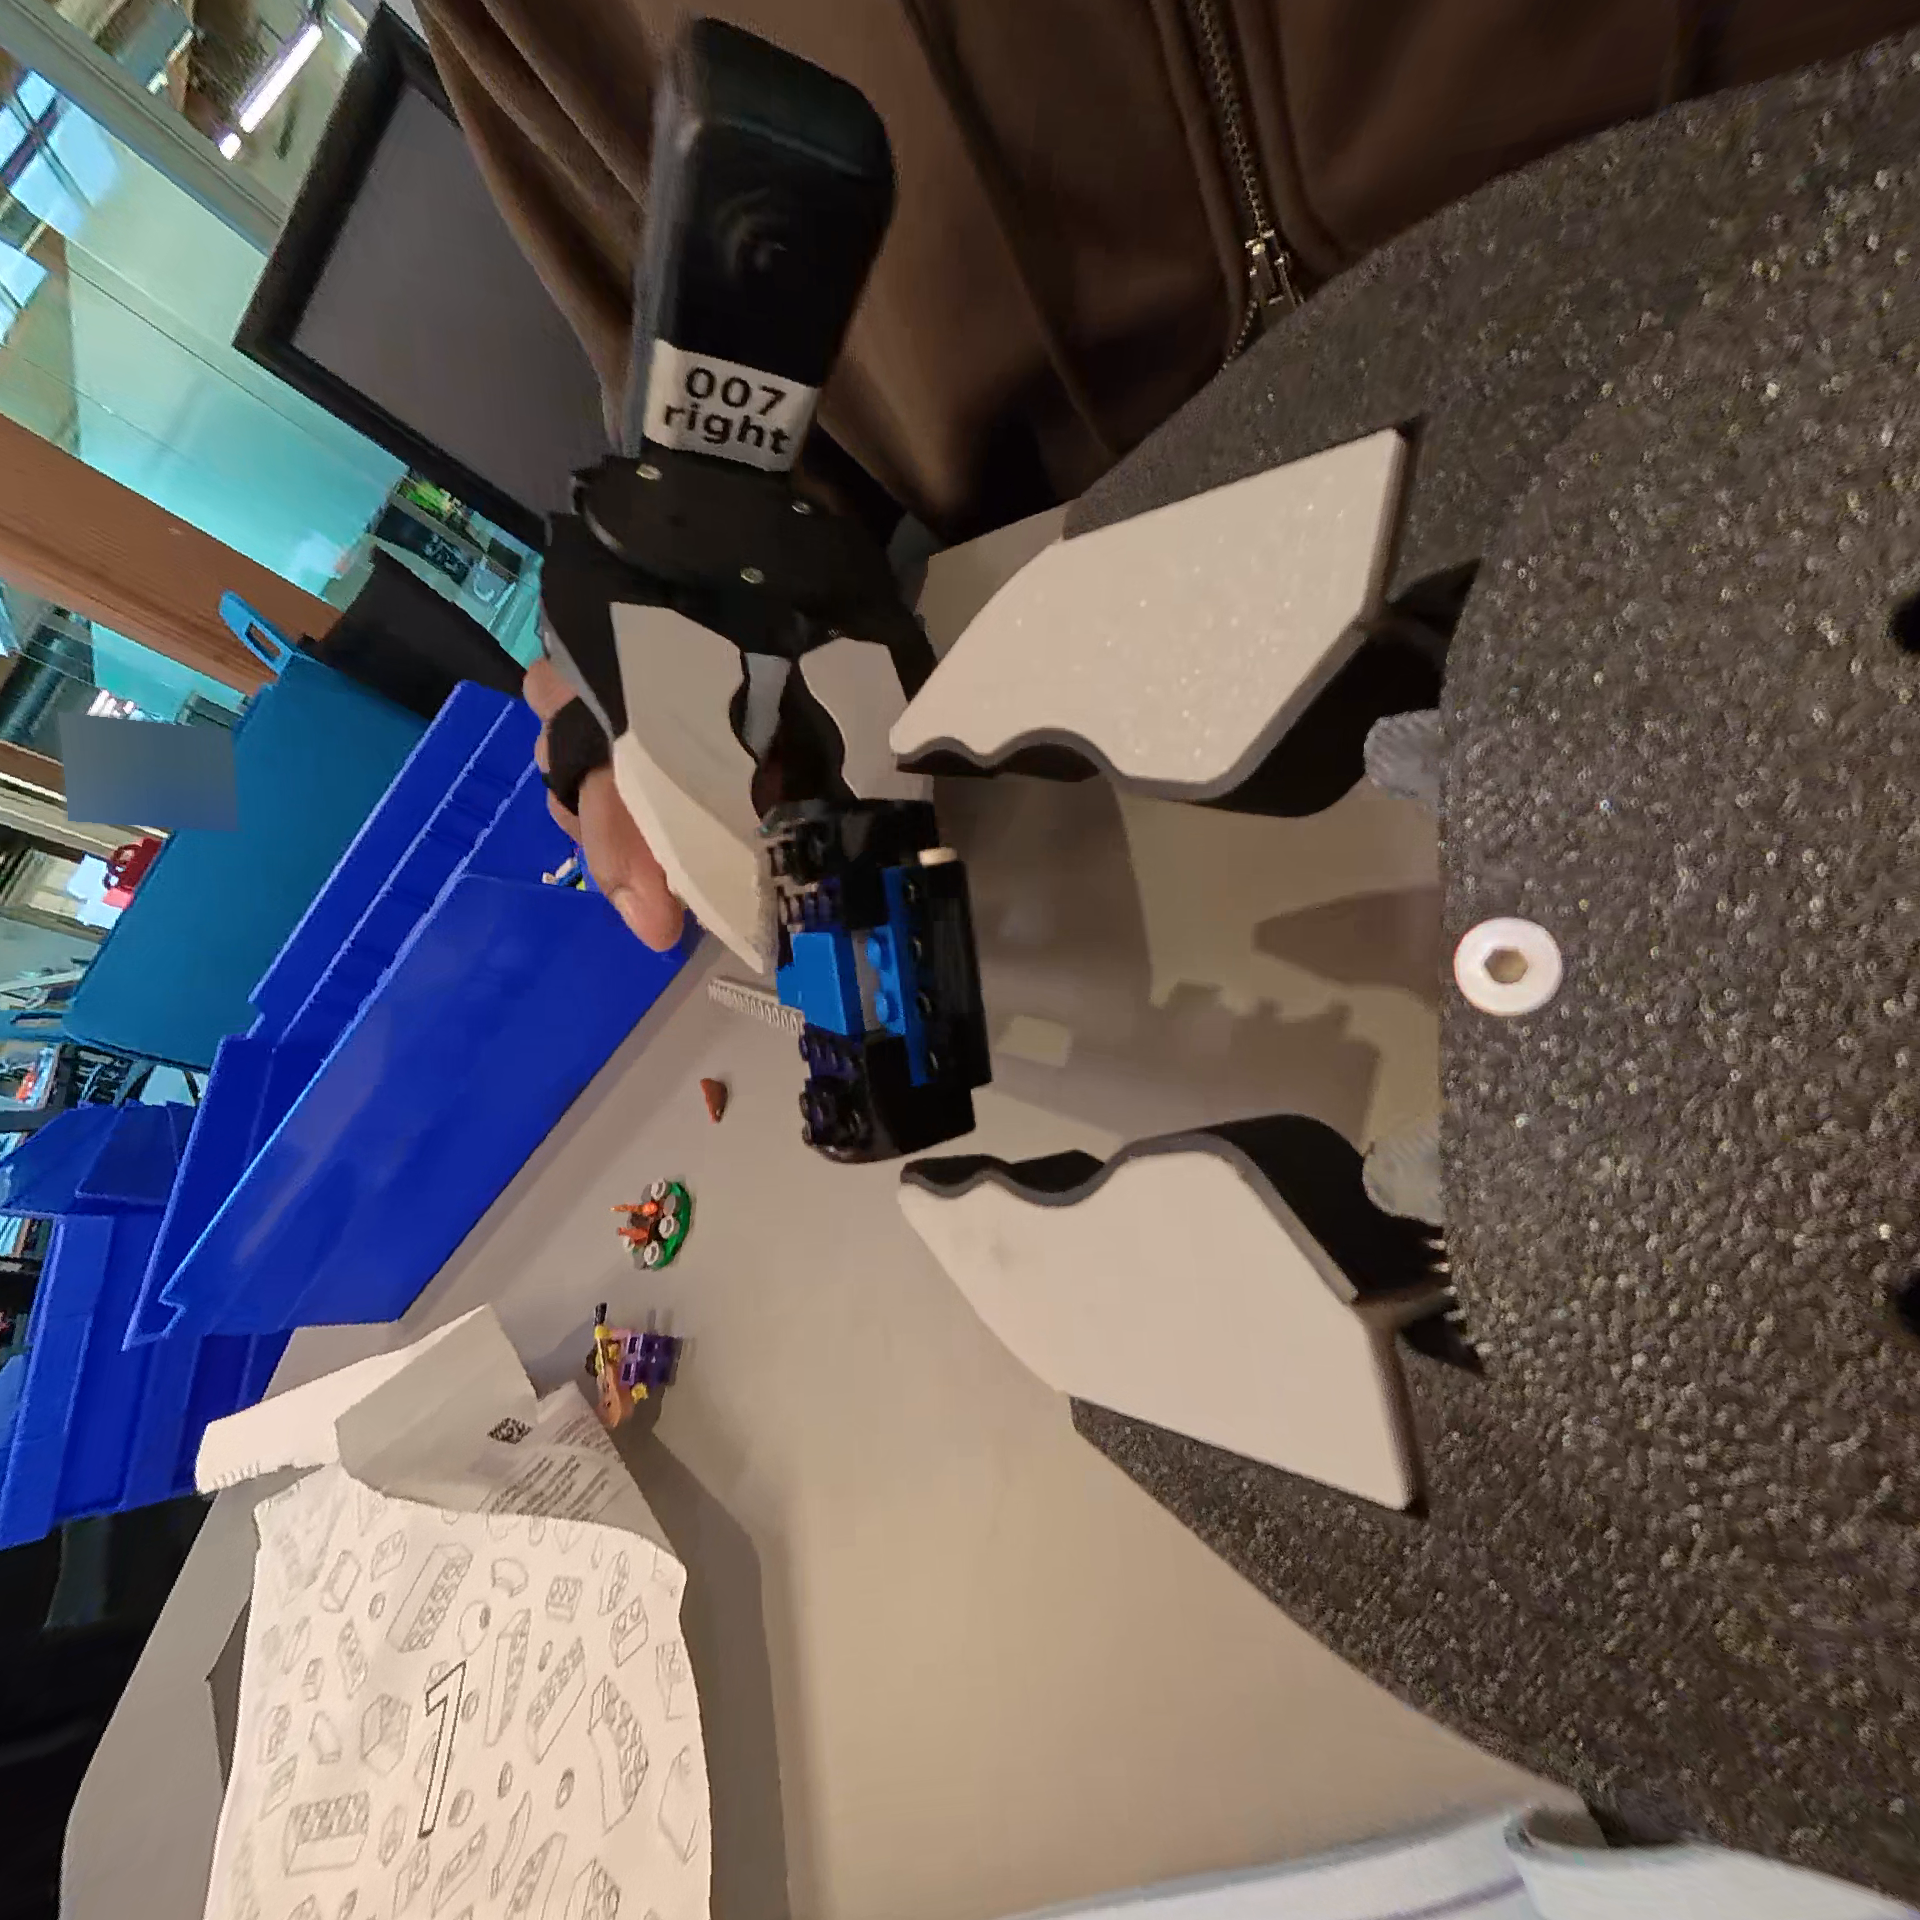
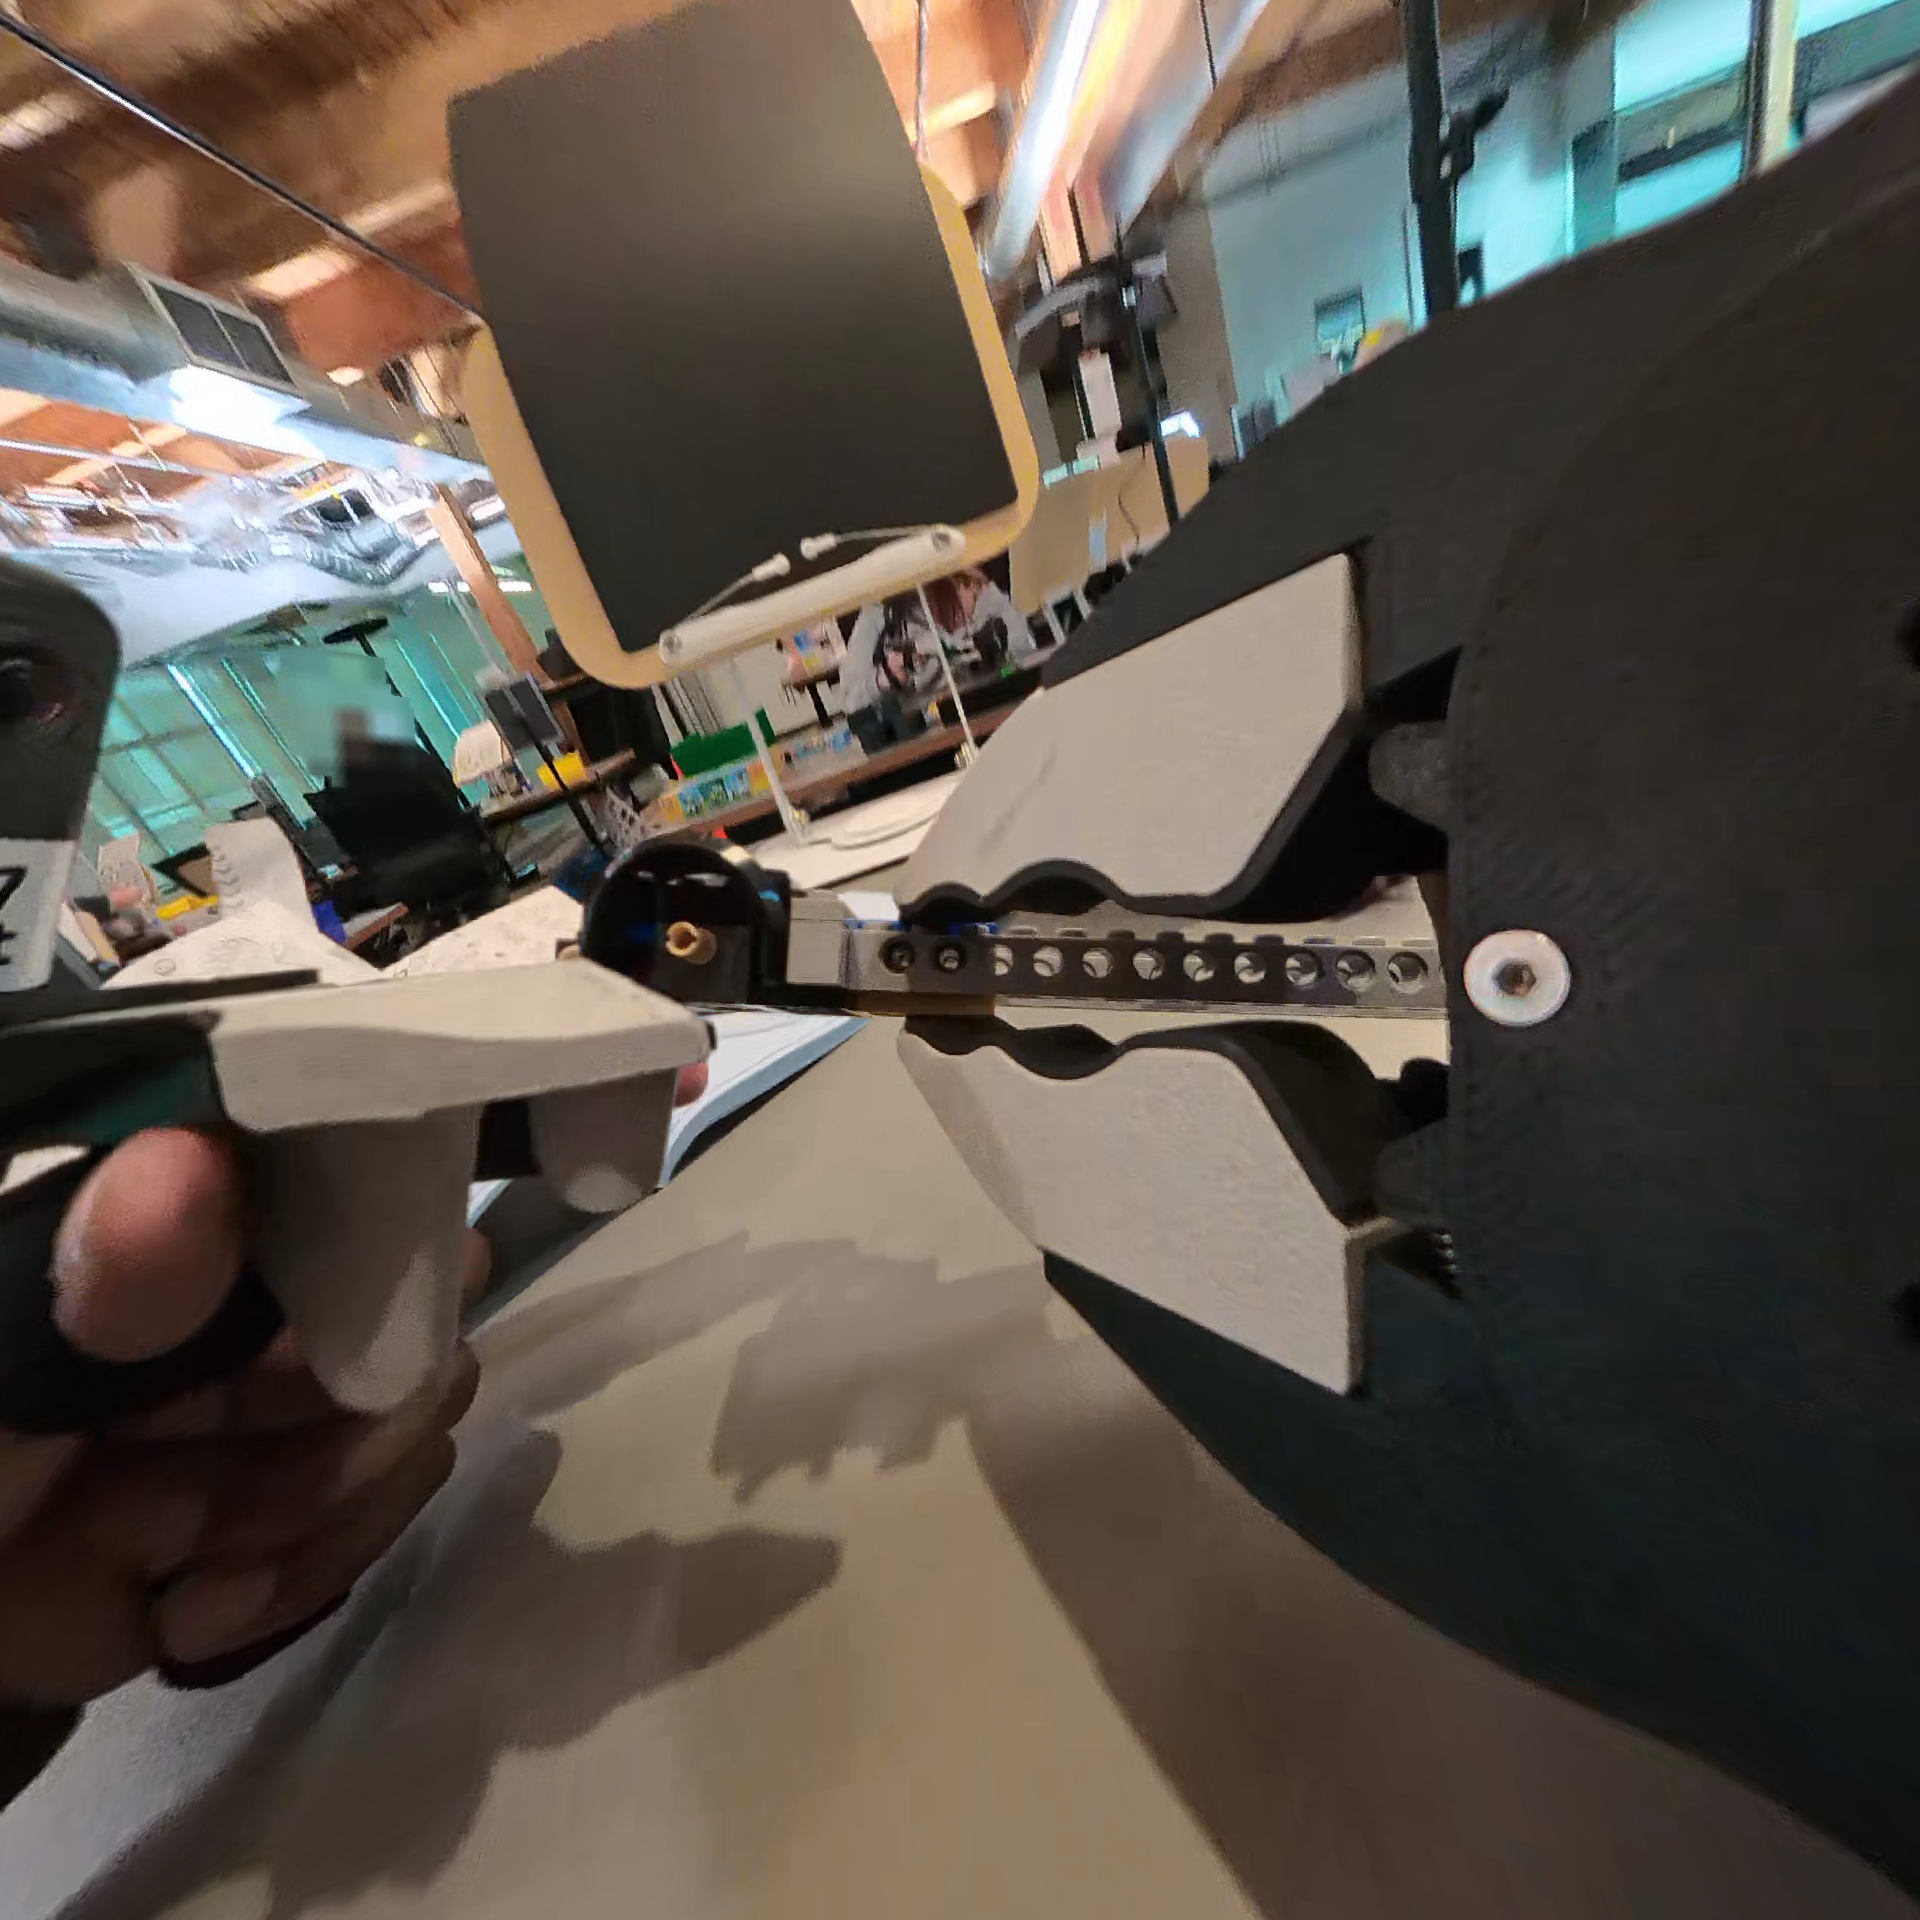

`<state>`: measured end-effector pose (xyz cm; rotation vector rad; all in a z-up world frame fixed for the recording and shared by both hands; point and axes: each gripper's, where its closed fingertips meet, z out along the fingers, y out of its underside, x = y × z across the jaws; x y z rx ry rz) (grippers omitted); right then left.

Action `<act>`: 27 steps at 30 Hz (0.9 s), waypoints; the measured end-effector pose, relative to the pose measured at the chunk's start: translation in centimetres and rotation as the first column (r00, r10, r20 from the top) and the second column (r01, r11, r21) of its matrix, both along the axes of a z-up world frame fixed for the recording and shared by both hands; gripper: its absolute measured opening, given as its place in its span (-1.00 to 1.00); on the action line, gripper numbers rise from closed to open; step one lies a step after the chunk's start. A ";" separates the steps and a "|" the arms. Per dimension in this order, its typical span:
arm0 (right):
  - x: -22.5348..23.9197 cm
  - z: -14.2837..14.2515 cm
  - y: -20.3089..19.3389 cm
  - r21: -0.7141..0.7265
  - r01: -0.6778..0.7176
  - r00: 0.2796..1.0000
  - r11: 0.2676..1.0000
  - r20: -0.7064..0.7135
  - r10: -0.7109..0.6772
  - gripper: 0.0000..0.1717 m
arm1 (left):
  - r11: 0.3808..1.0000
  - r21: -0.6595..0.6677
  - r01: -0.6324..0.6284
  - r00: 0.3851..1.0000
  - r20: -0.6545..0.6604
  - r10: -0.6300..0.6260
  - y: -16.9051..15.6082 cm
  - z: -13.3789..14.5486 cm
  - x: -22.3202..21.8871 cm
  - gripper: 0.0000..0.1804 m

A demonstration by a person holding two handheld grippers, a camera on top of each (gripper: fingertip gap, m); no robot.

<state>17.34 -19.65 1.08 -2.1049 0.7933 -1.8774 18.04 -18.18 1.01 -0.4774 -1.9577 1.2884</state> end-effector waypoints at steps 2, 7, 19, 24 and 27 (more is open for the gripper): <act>0.0 -0.1 0.0 -0.059 0.015 1.000 0.998 0.006 -0.015 -0.80 | 1.000 0.003 -0.001 1.000 -0.003 0.001 -0.1 -0.1 -0.3 -0.21; 0.1 -0.7 0.3 -0.164 0.016 1.000 0.986 -0.002 -0.017 -0.81 | 0.999 0.003 -0.032 0.999 -0.012 0.032 -0.5 -0.2 -0.4 -0.19; 0.1 -2.2 0.9 0.128 -0.043 0.993 0.991 -0.099 0.056 -0.78 | 0.999 -0.046 0.014 0.989 0.147 -0.007 -0.2 -1.5 -0.1 -0.30; -0.9 -2.7 2.5 0.561 -0.111 0.945 0.821 -0.198 0.262 -0.66 | 0.988 -0.126 0.093 0.933 0.357 -0.043 0.5 -2.5 -0.5 -0.30; -1.1 -2.3 3.0 0.703 -0.102 0.920 0.704 -0.202 0.335 -0.50 | 0.969 -0.169 0.181 0.891 0.444 -0.089 1.2 -3.0 -1.5 -0.29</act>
